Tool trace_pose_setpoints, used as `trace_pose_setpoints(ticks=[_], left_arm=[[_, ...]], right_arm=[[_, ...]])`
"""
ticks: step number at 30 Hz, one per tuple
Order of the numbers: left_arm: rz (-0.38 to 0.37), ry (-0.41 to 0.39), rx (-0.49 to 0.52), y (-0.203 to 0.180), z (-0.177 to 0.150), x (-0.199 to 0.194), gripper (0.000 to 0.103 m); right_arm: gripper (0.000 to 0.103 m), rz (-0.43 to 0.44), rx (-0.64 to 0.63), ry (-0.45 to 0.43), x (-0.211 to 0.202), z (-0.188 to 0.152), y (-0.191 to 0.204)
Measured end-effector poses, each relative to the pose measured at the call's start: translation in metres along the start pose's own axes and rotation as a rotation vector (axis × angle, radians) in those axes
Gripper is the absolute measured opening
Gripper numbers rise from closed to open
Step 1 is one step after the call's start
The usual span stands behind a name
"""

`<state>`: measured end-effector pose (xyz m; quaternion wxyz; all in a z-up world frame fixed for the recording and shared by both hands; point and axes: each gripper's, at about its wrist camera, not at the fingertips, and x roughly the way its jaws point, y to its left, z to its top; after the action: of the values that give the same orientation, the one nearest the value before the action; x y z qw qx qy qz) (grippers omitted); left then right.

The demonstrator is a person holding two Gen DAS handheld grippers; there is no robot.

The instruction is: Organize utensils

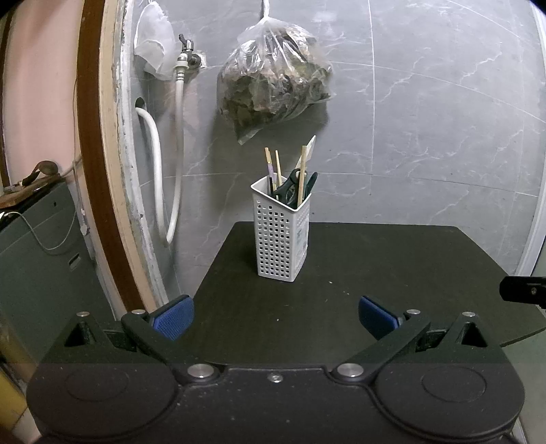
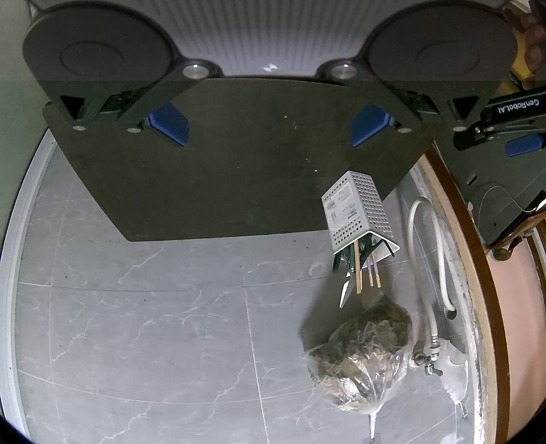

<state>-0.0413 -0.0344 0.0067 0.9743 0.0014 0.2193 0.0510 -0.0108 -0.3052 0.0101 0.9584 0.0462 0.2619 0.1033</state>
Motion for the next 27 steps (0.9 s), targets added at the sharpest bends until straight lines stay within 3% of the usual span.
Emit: trace_pose_setpoints(ticks=[27], left_arm=[[0.004, 0.051, -0.001, -0.006, 0.007, 0.041, 0.102]], right_arm=[[0.103, 0.014, -0.006, 0.051, 0.042, 0.011, -0.003]])
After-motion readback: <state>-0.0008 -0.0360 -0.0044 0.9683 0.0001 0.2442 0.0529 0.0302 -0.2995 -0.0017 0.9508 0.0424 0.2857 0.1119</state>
